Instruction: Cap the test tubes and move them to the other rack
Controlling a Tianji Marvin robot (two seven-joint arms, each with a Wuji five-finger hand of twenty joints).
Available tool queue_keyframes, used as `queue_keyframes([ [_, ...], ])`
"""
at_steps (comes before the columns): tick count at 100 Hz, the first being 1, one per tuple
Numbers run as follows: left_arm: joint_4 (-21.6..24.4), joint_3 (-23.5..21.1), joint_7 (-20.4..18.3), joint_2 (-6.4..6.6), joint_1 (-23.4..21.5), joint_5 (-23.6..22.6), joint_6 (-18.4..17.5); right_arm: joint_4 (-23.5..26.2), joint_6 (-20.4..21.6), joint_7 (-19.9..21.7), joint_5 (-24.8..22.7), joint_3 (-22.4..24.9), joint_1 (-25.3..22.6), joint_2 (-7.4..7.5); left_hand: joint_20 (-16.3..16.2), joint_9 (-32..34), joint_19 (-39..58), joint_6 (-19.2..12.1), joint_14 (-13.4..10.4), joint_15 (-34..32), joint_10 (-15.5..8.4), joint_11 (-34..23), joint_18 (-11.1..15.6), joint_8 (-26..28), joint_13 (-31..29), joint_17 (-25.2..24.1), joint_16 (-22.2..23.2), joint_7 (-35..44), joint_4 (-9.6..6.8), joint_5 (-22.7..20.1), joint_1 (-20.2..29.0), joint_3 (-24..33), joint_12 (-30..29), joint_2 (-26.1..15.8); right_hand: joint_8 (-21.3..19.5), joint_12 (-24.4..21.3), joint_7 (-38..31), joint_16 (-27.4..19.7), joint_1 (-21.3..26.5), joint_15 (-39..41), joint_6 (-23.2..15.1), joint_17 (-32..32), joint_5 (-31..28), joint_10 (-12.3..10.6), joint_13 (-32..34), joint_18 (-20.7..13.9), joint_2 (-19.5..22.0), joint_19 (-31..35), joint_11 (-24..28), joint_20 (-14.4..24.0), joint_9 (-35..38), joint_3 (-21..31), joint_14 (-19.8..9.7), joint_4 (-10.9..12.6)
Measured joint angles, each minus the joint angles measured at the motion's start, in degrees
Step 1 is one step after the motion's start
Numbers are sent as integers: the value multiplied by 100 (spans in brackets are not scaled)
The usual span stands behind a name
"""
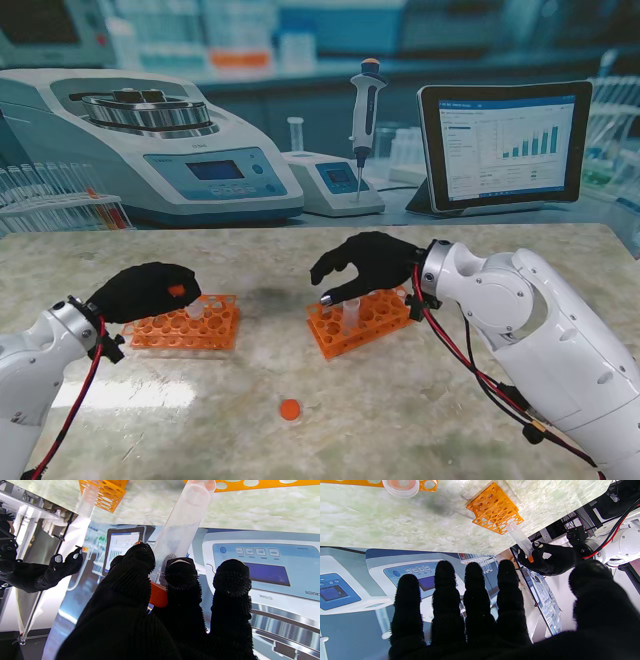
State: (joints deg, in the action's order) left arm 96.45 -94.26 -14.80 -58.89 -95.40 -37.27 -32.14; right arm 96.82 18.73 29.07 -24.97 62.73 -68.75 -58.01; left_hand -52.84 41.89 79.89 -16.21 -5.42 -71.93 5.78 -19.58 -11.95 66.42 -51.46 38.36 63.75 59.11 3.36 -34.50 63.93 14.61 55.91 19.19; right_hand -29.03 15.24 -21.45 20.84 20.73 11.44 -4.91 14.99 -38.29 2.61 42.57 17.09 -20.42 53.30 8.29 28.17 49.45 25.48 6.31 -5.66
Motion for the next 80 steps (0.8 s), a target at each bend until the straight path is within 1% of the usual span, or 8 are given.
queue_keyframes([
  [5, -35, -7, 11, -1, 17, -14, 25, -13, 6, -7, -8, 12, -12, 0, -1, 0, -1, 0, 39, 0, 1, 0, -5, 0, 48, -11, 1, 0, 0, 0, 0, 1, 0, 0, 0, 16, 0, 0, 0, 0, 0, -1, 0, 0, 0, 0, 0, 0, 0, 0, 0, 0, 0, 0],
  [47, -408, 33, 69, -3, 228, -185, 230, -39, 87, -55, -90, 182, -181, 2, -4, 0, -4, 0, 43, 0, 1, -1, -13, 0, 51, -34, 3, 4, 0, 0, 0, 2, 1, 0, -1, 32, -1, 0, 0, 0, 0, -7, 0, -1, 0, 1, 0, 0, 0, 0, 0, 0, 0, 0],
  [58, -512, 39, 133, -3, 273, -300, 262, -24, 115, -69, -113, 227, -232, 6, -7, 0, -6, 0, 44, 0, 2, -1, -44, 0, 52, -38, 3, 5, 0, 0, 0, 3, 1, 0, -1, 32, -1, 0, 0, 0, 0, -8, 0, -1, 0, 1, 0, 0, 0, 0, 0, 0, 0, 0],
  [80, -785, 53, 302, -16, 353, -344, 385, -14, 124, -75, -127, 252, -267, 15, -64, 0, -8, 0, 47, 0, 2, -1, -45, 0, 52, -42, 5, 8, 0, 0, 0, 4, 1, 0, -1, 32, -1, 0, 0, 0, 0, -9, 0, -1, 0, 1, 0, 0, 0, 0, 0, 0, 0, 0],
])
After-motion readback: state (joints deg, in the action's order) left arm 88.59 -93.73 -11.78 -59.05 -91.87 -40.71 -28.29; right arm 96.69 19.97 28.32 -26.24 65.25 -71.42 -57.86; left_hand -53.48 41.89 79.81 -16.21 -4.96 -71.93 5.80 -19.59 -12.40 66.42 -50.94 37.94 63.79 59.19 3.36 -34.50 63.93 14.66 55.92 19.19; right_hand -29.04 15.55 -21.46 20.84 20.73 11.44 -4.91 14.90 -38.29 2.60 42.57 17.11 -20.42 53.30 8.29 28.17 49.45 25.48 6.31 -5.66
